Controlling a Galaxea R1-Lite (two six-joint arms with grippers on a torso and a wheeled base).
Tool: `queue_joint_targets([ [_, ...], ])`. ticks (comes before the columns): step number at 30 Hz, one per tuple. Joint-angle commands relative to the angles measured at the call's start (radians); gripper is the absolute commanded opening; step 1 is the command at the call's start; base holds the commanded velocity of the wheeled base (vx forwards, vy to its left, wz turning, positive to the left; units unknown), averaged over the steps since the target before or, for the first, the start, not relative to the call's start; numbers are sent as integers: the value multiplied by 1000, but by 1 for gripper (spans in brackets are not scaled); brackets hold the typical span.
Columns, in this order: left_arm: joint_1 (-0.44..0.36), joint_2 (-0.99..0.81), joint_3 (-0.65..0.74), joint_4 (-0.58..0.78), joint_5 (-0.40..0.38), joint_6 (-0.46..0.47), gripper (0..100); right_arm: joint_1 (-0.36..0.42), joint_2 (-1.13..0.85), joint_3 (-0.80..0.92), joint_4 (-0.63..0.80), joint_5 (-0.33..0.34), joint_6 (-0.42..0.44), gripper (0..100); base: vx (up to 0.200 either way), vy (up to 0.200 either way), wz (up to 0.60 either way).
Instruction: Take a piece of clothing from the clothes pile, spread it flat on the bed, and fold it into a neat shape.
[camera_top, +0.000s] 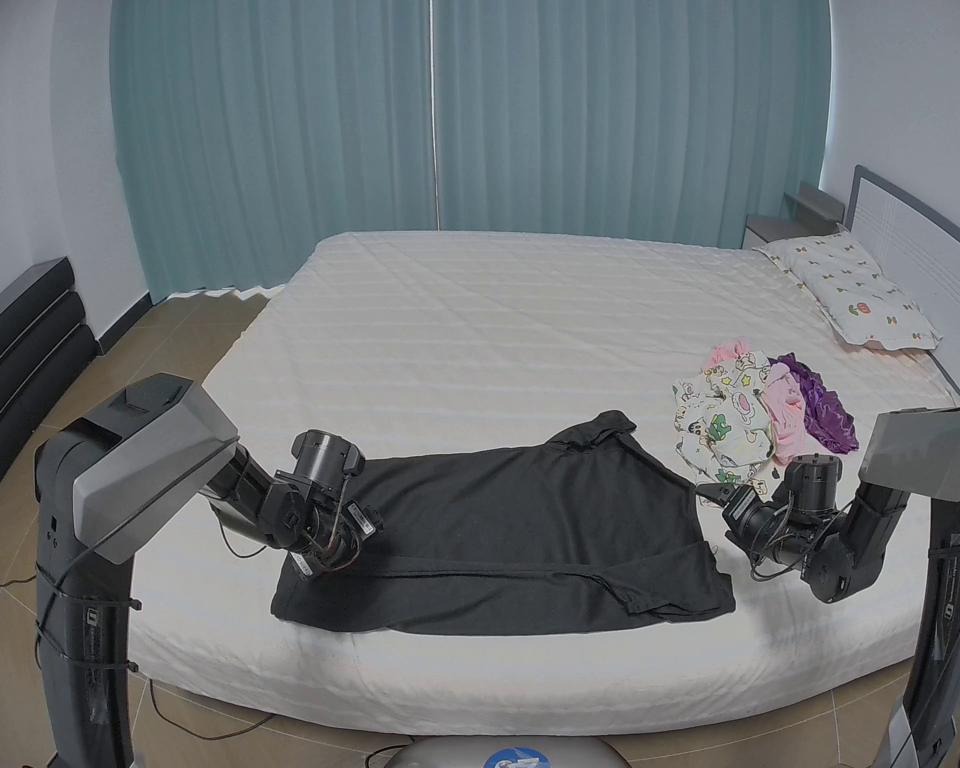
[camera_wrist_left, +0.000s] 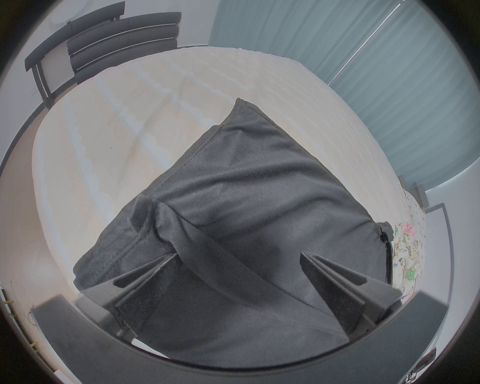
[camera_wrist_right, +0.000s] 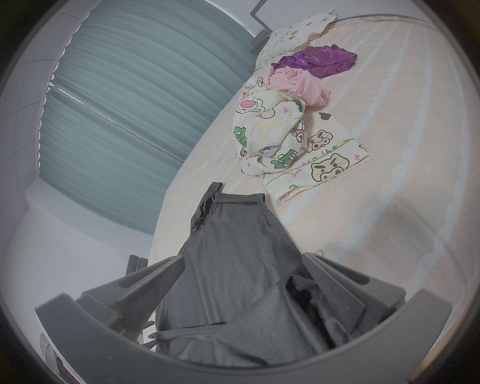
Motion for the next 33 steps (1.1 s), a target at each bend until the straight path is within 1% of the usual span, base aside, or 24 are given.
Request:
queue_joint_targets([
  [1, 28, 52, -47, -41, 58, -11, 100, 0, 3, -1, 0, -1, 0, 100, 0, 0, 0],
  [5, 44, 50, -42, -84, 63, -22, 100, 0, 6, -3, 0, -1, 0, 100, 0, 0, 0],
  [8, 51, 49, -47, -86, 63, -51, 100, 0, 8, -1, 0, -1, 0, 100, 0, 0, 0],
  [12, 62, 49, -44, -86, 63, -51, 100, 0, 6, 2, -2, -1, 0, 100, 0, 0, 0],
  [15, 82, -2, 1, -78, 58, -56, 100, -3, -3, 5, -2, -1, 0, 100, 0, 0, 0],
  [19, 110, -77, 56, -86, 29, -56, 100, -9, -9, 11, -13, -2, 0, 100, 0, 0, 0],
  [20, 127, -139, 111, -86, -26, -56, 100, -9, -20, 31, -22, -4, 0, 100, 0, 0, 0],
  [21, 130, -157, 131, -87, -48, -56, 100, -7, -26, 39, -22, -4, 0, 100, 0, 0, 0],
  [22, 137, -192, 182, -90, -98, -56, 100, -6, -45, 51, -22, -4, 0, 100, 0, 0, 0],
  [23, 139, -203, 196, -90, -112, -56, 100, -6, -51, 54, -20, -4, 0, 100, 0, 0, 0],
  [24, 139, -232, 239, -96, -157, -56, 100, -4, -75, 63, -17, -4, 0, 100, 0, 0, 0],
  [25, 139, -240, 260, -100, -170, -54, 100, -3, -88, 71, -13, -4, 0, 100, 0, 0, 0],
  [27, 137, -237, 279, -100, -173, -51, 100, 3, -106, 85, -8, -4, 0, 100, 0, 0, 0],
  [30, 127, -240, 308, -93, -177, -51, 100, 36, -123, 97, -3, -8, 0, 100, 0, 0, 0],
  [33, 113, -251, 410, -115, -173, -46, 100, 74, -130, 126, -3, -47, -1, 100, 0, 0, 0],
])
